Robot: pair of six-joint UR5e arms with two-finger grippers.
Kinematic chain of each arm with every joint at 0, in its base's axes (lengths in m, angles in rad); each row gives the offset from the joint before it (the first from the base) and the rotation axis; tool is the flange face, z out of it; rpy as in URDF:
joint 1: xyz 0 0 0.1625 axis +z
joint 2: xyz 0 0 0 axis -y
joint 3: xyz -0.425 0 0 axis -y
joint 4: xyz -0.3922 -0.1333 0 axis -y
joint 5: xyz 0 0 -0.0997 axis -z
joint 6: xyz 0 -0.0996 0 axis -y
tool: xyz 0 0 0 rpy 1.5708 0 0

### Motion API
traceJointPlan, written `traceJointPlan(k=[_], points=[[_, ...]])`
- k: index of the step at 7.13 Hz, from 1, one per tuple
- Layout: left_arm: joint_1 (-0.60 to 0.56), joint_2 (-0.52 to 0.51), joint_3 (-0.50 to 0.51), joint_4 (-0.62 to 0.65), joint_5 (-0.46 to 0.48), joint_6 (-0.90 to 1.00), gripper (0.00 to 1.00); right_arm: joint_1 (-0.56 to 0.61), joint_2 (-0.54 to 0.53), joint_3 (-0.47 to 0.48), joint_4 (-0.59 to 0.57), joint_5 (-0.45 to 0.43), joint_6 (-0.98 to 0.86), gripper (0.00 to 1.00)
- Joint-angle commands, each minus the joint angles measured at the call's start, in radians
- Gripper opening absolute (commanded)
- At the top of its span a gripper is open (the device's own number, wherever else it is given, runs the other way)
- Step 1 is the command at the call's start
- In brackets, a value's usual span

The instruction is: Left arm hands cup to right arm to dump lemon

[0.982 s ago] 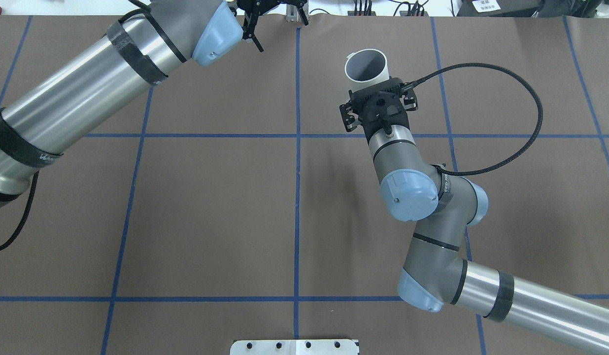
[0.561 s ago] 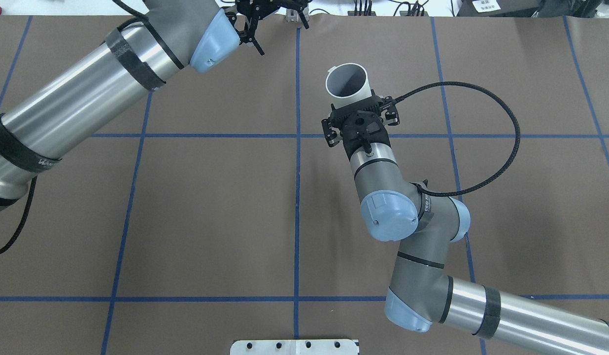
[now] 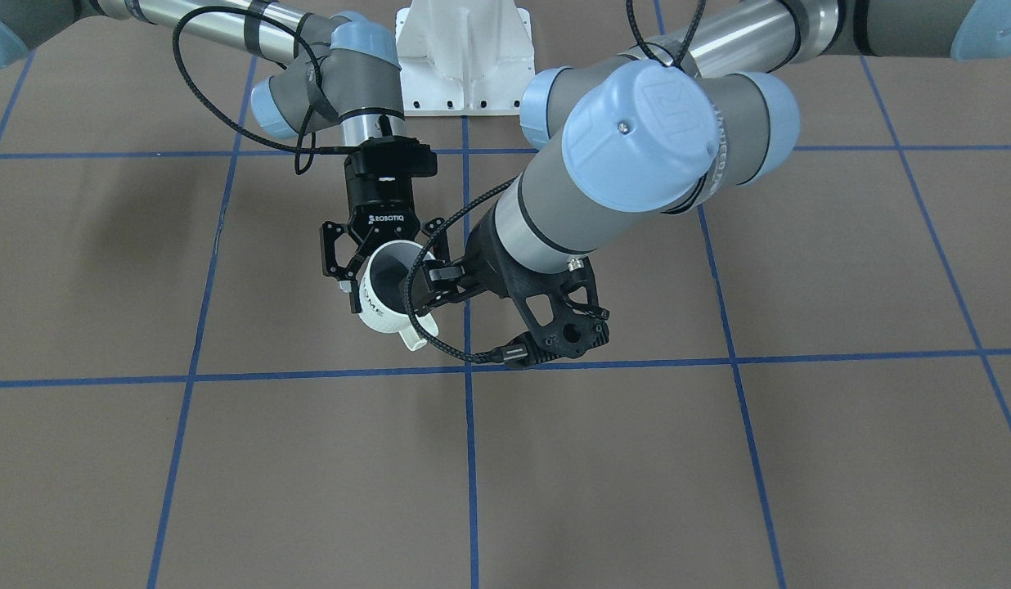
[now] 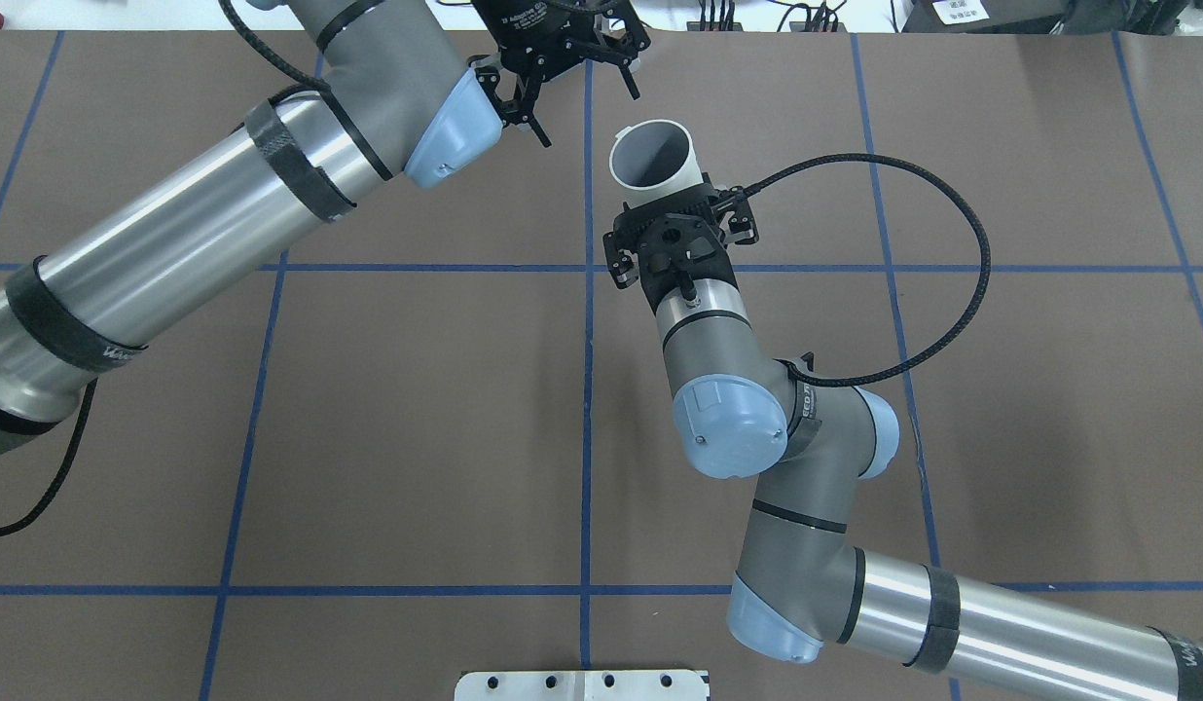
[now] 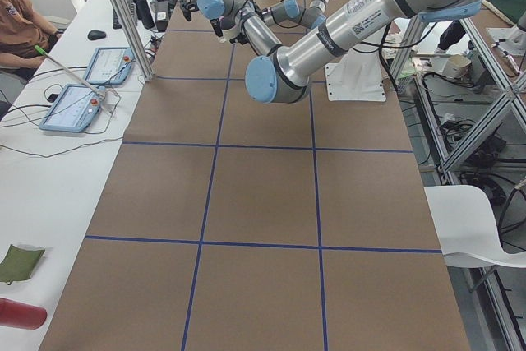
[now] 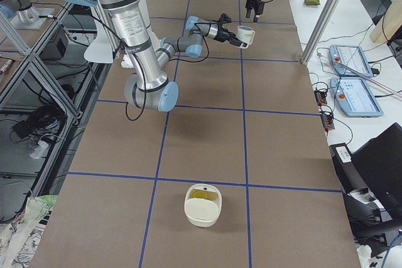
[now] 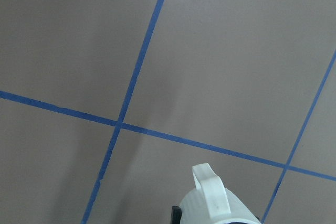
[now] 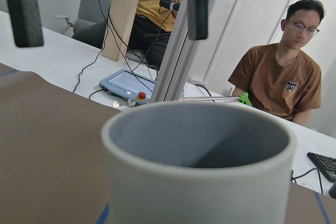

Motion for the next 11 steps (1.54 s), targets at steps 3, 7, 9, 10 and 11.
traceJointPlan(k=[3,7,9,10,11], points=[[0.010,0.001,-0.010,0.000,-0.001,-0.004,0.89,0.000,0.004,-0.001,-0.002,0.001,0.002,0.16],[0.047,0.001,-0.014,0.002,0.000,-0.007,0.83,0.002,0.004,0.000,0.000,0.001,0.002,0.16],[0.061,0.001,-0.013,0.002,-0.001,-0.007,0.72,0.002,0.004,0.000,0.001,0.001,0.003,0.16],[0.064,0.001,-0.011,0.002,0.000,-0.006,0.66,0.002,0.004,0.000,0.001,0.001,0.003,0.16],[0.066,0.002,-0.008,0.002,0.000,-0.004,0.61,0.003,0.004,0.003,0.001,0.001,0.003,0.16]])
